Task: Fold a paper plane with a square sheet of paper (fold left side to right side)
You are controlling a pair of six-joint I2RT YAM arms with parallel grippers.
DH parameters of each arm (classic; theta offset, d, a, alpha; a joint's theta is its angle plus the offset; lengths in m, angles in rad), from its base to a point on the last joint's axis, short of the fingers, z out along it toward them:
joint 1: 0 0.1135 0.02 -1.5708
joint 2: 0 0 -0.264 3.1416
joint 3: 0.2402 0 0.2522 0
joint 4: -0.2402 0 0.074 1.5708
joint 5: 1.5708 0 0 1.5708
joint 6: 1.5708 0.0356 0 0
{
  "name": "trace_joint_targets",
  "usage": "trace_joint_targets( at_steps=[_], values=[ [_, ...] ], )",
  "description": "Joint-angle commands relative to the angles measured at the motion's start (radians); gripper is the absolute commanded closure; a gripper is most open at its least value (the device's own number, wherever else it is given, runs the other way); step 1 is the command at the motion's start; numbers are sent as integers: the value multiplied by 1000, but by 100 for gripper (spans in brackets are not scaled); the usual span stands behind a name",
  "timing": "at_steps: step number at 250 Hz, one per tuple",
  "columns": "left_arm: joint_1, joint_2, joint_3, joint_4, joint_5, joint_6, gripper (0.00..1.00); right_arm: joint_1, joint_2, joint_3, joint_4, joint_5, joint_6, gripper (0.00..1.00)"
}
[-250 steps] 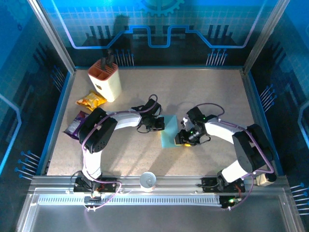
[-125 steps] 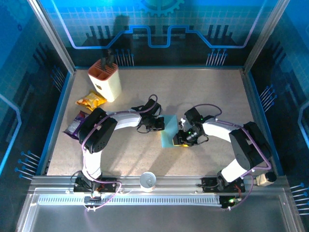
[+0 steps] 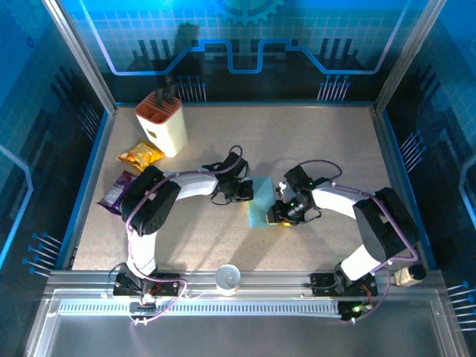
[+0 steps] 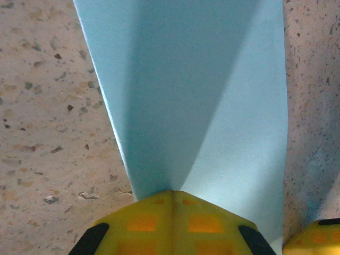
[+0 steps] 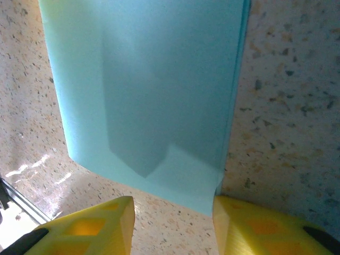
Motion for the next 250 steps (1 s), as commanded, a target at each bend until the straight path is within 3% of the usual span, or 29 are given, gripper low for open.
trace_joint_targets(
  at_steps=[1,168,250],
  values=[
    [-11,-9,-35,-46,-17,22,100,7,-30,6,-61,22,0,54],
    [-11,-4,-38,-38,-14,18,100,31,20,1,20,-42,36,55],
    [-12,-8,-41,-43,-18,19,100,18,-29,21,-55,-9,9,55]
  ],
)
